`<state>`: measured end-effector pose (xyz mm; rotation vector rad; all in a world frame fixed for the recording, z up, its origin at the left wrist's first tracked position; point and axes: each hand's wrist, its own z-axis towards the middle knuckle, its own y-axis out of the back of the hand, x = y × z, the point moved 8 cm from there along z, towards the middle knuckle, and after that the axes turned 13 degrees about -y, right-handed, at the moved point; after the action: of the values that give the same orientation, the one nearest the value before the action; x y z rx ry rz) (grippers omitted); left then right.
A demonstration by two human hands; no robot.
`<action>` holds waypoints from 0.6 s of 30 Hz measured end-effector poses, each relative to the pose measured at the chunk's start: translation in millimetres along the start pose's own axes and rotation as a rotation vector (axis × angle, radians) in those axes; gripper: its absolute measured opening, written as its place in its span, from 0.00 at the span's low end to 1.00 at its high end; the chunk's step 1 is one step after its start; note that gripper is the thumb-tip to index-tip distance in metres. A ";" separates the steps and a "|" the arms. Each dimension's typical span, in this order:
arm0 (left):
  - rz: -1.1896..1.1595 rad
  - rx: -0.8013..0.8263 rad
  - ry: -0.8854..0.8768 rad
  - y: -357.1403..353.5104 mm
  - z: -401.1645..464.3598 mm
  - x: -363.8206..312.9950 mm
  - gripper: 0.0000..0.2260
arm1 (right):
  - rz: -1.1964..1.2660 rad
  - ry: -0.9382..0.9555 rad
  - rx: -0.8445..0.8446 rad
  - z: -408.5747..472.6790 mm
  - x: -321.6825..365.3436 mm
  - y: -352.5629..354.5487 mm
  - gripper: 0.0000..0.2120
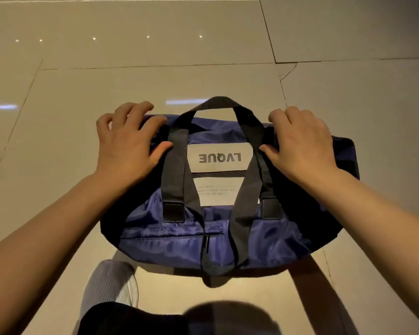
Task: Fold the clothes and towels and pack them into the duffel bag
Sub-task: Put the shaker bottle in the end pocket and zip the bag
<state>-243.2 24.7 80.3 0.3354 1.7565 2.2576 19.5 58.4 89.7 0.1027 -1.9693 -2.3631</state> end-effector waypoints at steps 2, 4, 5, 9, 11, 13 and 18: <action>-0.027 0.068 -0.017 -0.6 2.3 9.6 0.16 | -0.016 0.026 -0.052 -1.1 -9.5 0.7 0.22; -0.086 0.155 -0.005 -3.5 3.5 22.0 0.14 | -0.020 0.015 0.003 2.6 -18.8 -3.4 0.19; -0.093 0.173 -0.002 -4.7 4.6 27.7 0.13 | -0.028 0.000 0.045 6.3 -22.9 -6.4 0.15; -0.266 0.087 0.227 -7.0 8.9 55.1 0.09 | 0.038 -0.055 0.172 18.2 -37.7 -13.3 0.10; -0.375 0.045 0.358 -13.0 12.0 62.7 0.11 | 0.108 -0.125 0.187 25.1 -46.6 -11.8 0.11; -0.386 0.001 0.378 -9.8 13.5 58.6 0.13 | 0.129 -0.155 0.256 29.9 -54.3 -18.0 0.11; -0.401 -0.022 0.549 4.4 -35.0 52.7 0.23 | 0.115 -0.220 0.359 20.9 -90.1 -26.8 0.11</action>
<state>-304.8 10.0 77.2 -0.6476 1.8155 2.1831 107.1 92.0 68.0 -0.2574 -2.4083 -2.0028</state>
